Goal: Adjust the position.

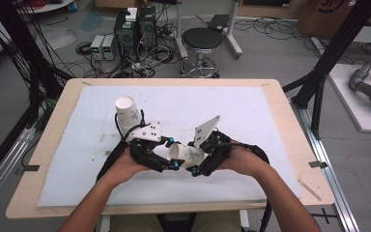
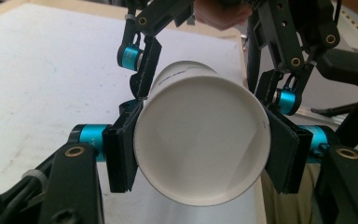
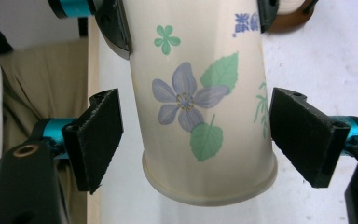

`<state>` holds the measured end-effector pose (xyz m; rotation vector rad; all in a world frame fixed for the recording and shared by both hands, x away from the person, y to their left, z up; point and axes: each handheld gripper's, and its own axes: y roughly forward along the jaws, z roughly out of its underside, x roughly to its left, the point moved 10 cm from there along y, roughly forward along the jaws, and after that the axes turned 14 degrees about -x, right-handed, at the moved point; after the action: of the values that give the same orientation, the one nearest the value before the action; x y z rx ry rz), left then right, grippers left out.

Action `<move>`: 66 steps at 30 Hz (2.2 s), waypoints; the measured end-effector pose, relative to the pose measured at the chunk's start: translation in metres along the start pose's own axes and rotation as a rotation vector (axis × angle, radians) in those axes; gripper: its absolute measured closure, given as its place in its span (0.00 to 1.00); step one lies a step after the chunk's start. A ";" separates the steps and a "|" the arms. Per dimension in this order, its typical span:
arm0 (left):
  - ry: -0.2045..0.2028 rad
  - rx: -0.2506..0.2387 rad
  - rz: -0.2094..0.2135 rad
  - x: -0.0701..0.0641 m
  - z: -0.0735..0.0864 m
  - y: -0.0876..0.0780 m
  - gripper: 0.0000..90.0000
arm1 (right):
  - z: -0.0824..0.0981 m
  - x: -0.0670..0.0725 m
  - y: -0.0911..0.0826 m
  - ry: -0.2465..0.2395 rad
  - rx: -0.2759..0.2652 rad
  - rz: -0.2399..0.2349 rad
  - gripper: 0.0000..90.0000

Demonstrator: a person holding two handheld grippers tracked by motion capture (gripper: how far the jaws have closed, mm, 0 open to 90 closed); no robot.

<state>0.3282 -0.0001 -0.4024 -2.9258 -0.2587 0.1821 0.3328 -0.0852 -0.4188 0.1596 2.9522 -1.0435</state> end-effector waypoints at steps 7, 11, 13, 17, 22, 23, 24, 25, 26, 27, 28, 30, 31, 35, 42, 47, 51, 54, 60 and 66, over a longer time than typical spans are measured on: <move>0.001 -0.043 -0.013 0.001 -0.001 -0.007 0.41 | -0.009 -0.002 -0.006 0.025 -0.120 0.003 0.21; -0.002 -0.081 -0.028 0.002 -0.002 -0.013 0.41 | -0.008 -0.002 -0.008 0.029 -0.181 0.013 0.21; 0.002 -0.097 -0.031 0.001 -0.002 -0.015 0.41 | -0.008 -0.002 -0.010 0.041 -0.230 0.024 0.21; -0.005 -0.126 -0.032 0.000 -0.003 -0.017 0.41 | -0.009 -0.004 -0.014 0.065 -0.322 0.037 0.21; -0.005 -0.145 -0.029 0.000 -0.001 -0.020 0.41 | -0.008 -0.008 -0.023 0.088 -0.411 0.059 0.21; -0.009 -0.153 -0.028 0.000 -0.001 -0.021 0.41 | -0.008 -0.008 -0.023 0.088 -0.411 0.059 0.21; -0.010 -0.159 -0.028 0.000 -0.001 -0.022 0.41 | -0.008 -0.008 -0.024 0.089 -0.418 0.062 0.21; -0.013 -0.166 -0.027 0.000 -0.001 -0.022 0.41 | -0.008 -0.008 -0.024 0.087 -0.427 0.062 0.21; -0.013 -0.171 -0.025 0.000 -0.002 -0.023 0.41 | -0.007 -0.007 -0.025 0.089 -0.432 0.058 0.21; -0.013 -0.177 -0.025 0.000 -0.002 -0.023 0.41 | -0.006 -0.007 -0.025 0.086 -0.436 0.063 0.21; -0.015 -0.185 -0.022 -0.001 -0.002 -0.023 0.41 | -0.004 -0.005 -0.025 0.092 -0.448 0.060 0.21; -0.015 -0.191 -0.020 -0.002 -0.003 -0.023 0.41 | -0.001 -0.004 -0.024 0.094 -0.452 0.055 0.21; -0.011 -0.192 -0.017 -0.002 -0.003 -0.023 0.41 | -0.001 -0.004 -0.024 0.094 -0.452 0.055 0.21; -0.010 -0.200 -0.015 -0.003 -0.004 -0.023 0.41 | 0.003 -0.003 -0.021 0.110 -0.480 0.049 0.21; -0.005 -0.208 -0.013 -0.004 -0.005 -0.022 0.41 | 0.013 0.000 -0.018 0.149 -0.514 0.024 0.21; -0.007 -0.218 -0.006 -0.006 -0.006 -0.020 0.41 | 0.020 0.001 -0.016 0.165 -0.516 0.014 0.21; -0.006 -0.219 0.010 -0.009 -0.007 -0.015 0.41 | 0.022 0.003 -0.014 0.173 -0.514 -0.004 0.21; -0.005 -0.218 0.019 -0.011 -0.007 -0.012 0.41 | 0.022 0.005 -0.012 0.180 -0.517 -0.019 0.21; -0.010 -0.234 0.037 -0.013 -0.008 -0.010 0.41 | 0.018 0.007 -0.012 0.174 -0.546 -0.043 0.21; -0.012 -0.244 0.052 -0.014 -0.009 -0.011 0.41 | 0.014 0.007 -0.013 0.182 -0.588 -0.070 0.24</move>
<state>0.3144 0.0059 -0.3897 -3.1764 -0.2205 0.1889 0.3239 -0.1037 -0.4221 0.1488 3.2914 -0.1331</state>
